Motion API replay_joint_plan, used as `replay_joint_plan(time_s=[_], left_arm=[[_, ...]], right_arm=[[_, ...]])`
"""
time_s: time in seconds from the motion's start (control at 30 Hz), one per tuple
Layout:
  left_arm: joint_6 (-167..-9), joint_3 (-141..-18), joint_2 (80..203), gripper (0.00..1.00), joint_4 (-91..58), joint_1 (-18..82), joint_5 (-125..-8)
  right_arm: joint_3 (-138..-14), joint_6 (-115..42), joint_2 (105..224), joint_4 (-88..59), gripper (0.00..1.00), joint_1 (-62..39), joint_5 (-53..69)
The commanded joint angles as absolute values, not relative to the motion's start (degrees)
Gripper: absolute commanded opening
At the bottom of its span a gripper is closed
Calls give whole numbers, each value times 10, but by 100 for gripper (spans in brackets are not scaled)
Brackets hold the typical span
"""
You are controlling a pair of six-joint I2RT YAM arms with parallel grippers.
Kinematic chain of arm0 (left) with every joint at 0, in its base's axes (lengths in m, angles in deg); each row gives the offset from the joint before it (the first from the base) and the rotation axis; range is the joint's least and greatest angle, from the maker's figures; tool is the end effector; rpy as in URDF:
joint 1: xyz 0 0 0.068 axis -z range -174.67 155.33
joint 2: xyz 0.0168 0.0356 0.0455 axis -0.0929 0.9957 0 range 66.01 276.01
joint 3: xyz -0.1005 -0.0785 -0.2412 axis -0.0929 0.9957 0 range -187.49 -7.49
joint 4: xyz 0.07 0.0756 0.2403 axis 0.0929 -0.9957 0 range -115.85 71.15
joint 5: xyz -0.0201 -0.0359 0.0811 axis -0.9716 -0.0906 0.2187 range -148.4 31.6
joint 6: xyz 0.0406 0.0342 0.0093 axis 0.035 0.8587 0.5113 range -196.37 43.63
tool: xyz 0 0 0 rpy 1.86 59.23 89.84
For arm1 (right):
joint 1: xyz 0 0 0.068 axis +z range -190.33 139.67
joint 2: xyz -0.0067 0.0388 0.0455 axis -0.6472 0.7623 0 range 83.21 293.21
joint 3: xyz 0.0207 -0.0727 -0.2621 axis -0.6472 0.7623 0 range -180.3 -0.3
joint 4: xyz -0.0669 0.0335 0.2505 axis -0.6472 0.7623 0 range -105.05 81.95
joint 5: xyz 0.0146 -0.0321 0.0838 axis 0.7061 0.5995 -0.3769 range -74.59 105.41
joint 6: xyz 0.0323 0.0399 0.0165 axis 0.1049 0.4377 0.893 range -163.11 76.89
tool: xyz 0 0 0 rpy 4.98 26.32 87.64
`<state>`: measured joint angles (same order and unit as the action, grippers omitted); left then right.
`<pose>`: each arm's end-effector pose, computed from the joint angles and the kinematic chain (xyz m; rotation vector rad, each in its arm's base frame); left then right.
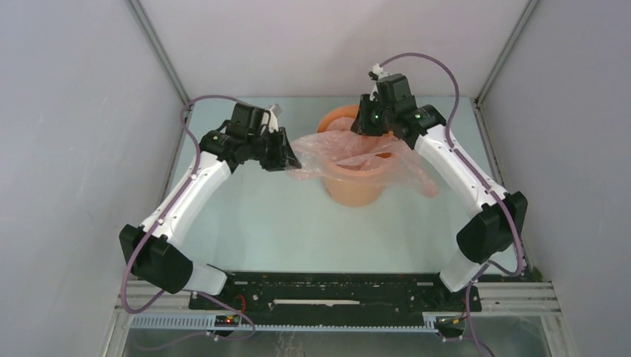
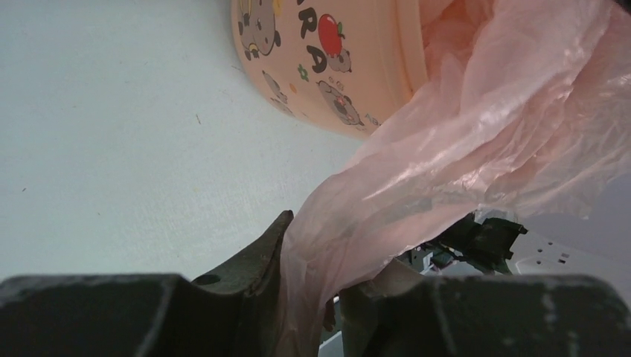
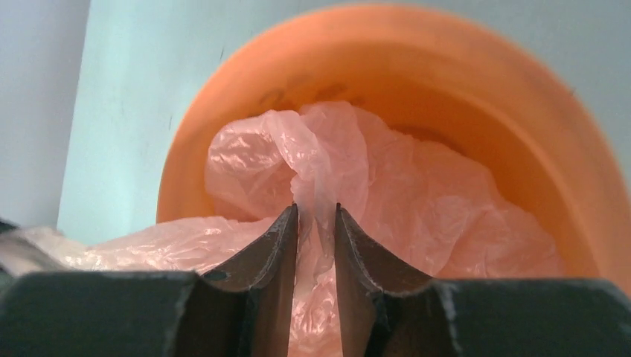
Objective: Put the trash bags into the trash bin
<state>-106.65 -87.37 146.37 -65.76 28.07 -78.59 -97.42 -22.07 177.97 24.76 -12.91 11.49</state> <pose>0.2664 -0.1250 0.3528 0.0087 2.5070 -0.8336 0.3283 0.1732 0.3800 -0.1652 2.2711 0.5324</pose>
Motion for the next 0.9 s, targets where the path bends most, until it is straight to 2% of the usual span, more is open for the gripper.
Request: replay_joint_plan(time_s=[0.0, 0.17, 0.3, 0.4, 0.57, 0.7, 0.8, 0.87], left_arm=[[-1043, -932, 1460, 31, -664, 281, -809], [-1035, -953, 1476, 30, -665, 279, -810], [-1032, -964, 1486, 32, -656, 279, -798], [-1020, -973, 1493, 41, -659, 279, -782], [-983, -983, 1480, 64, -686, 279, -730], [-963, -980, 1435, 83, -700, 280, -667], [-962, -966, 1388, 91, -686, 279, -635], [-954, -957, 1359, 93, -668, 280, -617]], right_arm=[[-1024, -229, 1847, 204, 33, -128, 115], [-1086, -235, 1948, 233, 39, -120, 110], [-1131, -241, 1978, 309, 42, -144, 104], [-1178, -262, 1952, 361, 52, -157, 73], [-1282, -264, 1919, 454, 74, -173, 14], [-1296, -261, 1877, 486, 84, -188, -9], [-1261, -303, 1818, 493, 89, -194, 13], [-1221, -342, 1770, 487, 89, -193, 40]])
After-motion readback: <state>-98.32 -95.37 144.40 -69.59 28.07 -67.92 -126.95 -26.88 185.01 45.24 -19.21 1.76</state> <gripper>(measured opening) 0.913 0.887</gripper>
